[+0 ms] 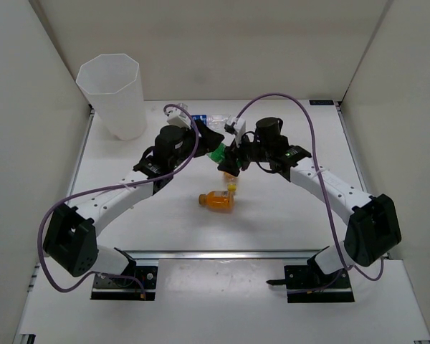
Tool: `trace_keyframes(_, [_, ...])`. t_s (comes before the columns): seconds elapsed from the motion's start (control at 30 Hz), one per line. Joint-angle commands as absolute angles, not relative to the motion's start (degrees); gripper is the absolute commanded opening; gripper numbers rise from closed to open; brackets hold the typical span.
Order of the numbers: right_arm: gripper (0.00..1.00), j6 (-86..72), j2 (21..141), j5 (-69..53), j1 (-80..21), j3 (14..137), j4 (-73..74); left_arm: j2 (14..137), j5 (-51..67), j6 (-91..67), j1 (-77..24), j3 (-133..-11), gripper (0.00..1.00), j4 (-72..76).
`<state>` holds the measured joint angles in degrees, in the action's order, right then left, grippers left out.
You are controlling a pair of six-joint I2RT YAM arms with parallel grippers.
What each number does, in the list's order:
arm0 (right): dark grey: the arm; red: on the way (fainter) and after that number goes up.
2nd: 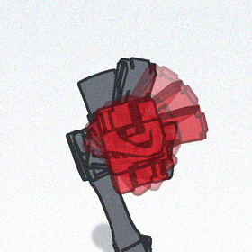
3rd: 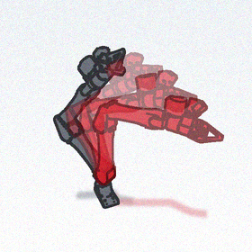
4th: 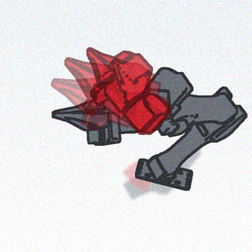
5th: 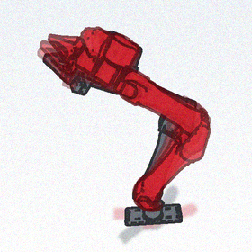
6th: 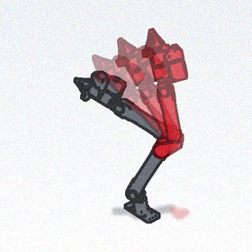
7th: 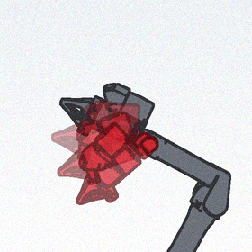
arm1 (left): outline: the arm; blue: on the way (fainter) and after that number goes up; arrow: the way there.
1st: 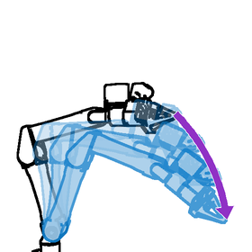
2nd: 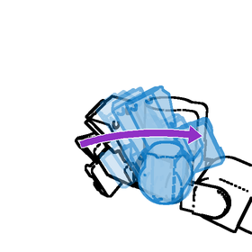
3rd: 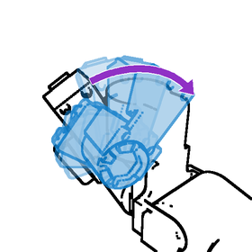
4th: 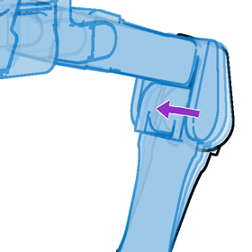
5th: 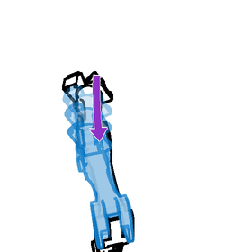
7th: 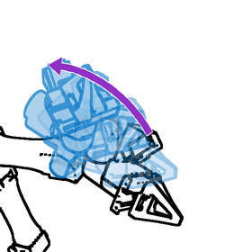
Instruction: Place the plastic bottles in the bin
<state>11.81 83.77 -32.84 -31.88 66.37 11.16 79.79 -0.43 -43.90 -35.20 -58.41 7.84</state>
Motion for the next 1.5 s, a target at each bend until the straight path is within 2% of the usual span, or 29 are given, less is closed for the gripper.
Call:
trace_keyframes(0.0, [0.37,11.3,84.3,-33.0,-33.4,69.1,8.3,80.7,0.1,-43.3,-34.9,-59.4,0.67,9.6])
trace_keyframes(0.13, [0.37,10.3,83.9,-34.3,-33.3,68.6,6.2,80.6,0.1,-43.6,-34.6,-59.0,0.44,9.8])
trace_keyframes(0.17, [0.42,9.7,83.8,-34.0,-33.6,68.6,5.8,80.1,0.1,-43.7,-34.3,-59.4,0.40,9.2])
trace_keyframes(0.23, [0.60,9.0,83.8,-34.6,-32.5,68.7,5.7,79.8,0.1,-42.8,-33.3,-59.5,0.37,8.0])
trace_keyframes(0.27, [0.73,8.4,83.5,-34.4,-32.4,69.0,5.7,79.5,0.1,-42.4,-33.1,-59.7,0.37,7.0])
trace_keyframes(0.3, [0.87,7.4,83.1,-33.3,-32.4,69.2,5.7,78.5,-1.5,-41.5,-32.4,-59.9,0.32,6.5])
trace_keyframes(0.37, [0.99,6.7,82.1,-33.1,-31.5,69.3,5.4,77.1,-3.8,-39.9,-30.7,-62.1,0.29,4.0])
trace_keyframes(0.43, [0.99,5.5,80.9,-32.6,-30.3,69.3,4.1,76.4,-7.1,-37.1,-27.1,-65.9,0.29,0.5])
trace_keyframes(0.47, [0.99,5.0,79.8,-30.9,-29.9,69.0,4.1,76.2,-10.3,-36.5,-26.6,-68.9,0.33,-2.4])
trace_keyframes(0.6, [0.99,4.2,78.2,-27.3,-28.3,68.0,5.8,76.4,-29.2,-27.5,-22.7,-78.8,0.32,-3.9])
trace_keyframes(0.67, [0.99,3.3,78.6,-25.3,-26.6,67.9,8.6,77.2,-43.7,-20.8,-22.3,-81.9,0.33,4.3])
trace_keyframes(0.77, [0.99,2.6,79.4,-24.2,-23.9,68.3,10.6,80.5,-54.3,-6.3,-20.1,-83.6,0.32,21.8])
trace_keyframes(0.83, [0.99,2.1,80.1,-24.2,-21.8,68.6,11.2,86.6,-55.3,1.4,-17.0,-86.0,0.33,29.5])
trace_keyframes(0.97, [0.99,1.3,82.3,-25.2,-18.5,69.5,13.1,98.4,-56.1,4.0,-11.3,-100.3,0.35,29.4])
trace_keyframes(1.1, [0.99,2.3,84.2,-24.3,-16.0,70.9,15.5,106.3,-55.5,2.8,-8.4,-105.8,0.35,31.9])
trace_keyframes(1.2, [0.99,2.1,85.2,-24.2,-14.5,71.4,17.3,110.6,-56.2,2.1,-6.7,-108.5,0.41,32.8])
trace_keyframes(1.3, [0.99,1.8,86.0,-25.0,-13.0,70.4,18.5,113.4,-57.1,2.2,-5.3,-110.5,0.37,33.0])
trace_keyframes(1.37, [0.99,1.1,86.0,-24.7,-12.4,70.1,19.1,115.0,-55.7,0.4,-4.8,-111.0,0.46,31.5])
trace_keyframes(1.4, [0.99,1.4,86.0,-24.9,-12.7,69.9,18.6,115.2,-54.5,0.5,-4.6,-111.0,0.61,31.5])
trace_keyframes(1.43, [0.99,1.3,86.3,-24.6,-12.6,69.9,18.8,115.8,-54.7,1.5,-4.7,-111.0,0.64,32.2])
trace_keyframes(1.47, [0.99,1.2,86.2,-24.3,-12.9,69.8,19.0,116.0,-55.2,2.0,-4.9,-111.4,0.95,33.7])
